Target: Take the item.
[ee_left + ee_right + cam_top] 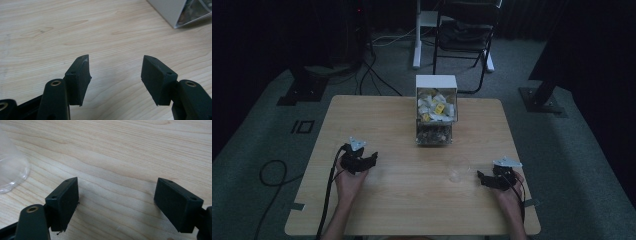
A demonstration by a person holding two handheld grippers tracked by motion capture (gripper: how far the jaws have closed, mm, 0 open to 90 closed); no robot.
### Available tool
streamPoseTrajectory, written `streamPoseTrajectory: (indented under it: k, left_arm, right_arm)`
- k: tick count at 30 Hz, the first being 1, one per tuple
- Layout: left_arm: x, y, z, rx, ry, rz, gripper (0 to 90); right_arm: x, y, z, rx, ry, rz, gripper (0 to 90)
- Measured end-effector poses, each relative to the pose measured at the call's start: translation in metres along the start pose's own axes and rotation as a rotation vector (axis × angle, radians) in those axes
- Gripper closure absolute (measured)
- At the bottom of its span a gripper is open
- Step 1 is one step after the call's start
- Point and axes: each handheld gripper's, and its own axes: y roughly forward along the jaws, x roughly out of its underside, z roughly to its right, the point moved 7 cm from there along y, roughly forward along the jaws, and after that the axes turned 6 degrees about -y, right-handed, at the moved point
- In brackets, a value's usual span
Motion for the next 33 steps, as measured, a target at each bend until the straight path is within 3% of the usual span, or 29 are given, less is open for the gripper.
streamPoseTrajectory:
  k: [19,24,33]
  left_arm:
    - [-0.019,0.003,0.041,0.074,0.037,0.03,41.4]
    - [-0.026,0.002,0.054,0.122,0.037,0.039,41.3]
    - [-0.029,0.003,0.064,0.147,0.044,0.051,41.5]
  right_arm:
    - [-0.001,0.001,0.0,0.0,0.0,-0.001,19.6]
    - [-0.001,0.001,0.001,-0.002,-0.002,0.0,19.9]
    - [-0.001,0.001,0.002,0.0,0.0,0.0,20.0]
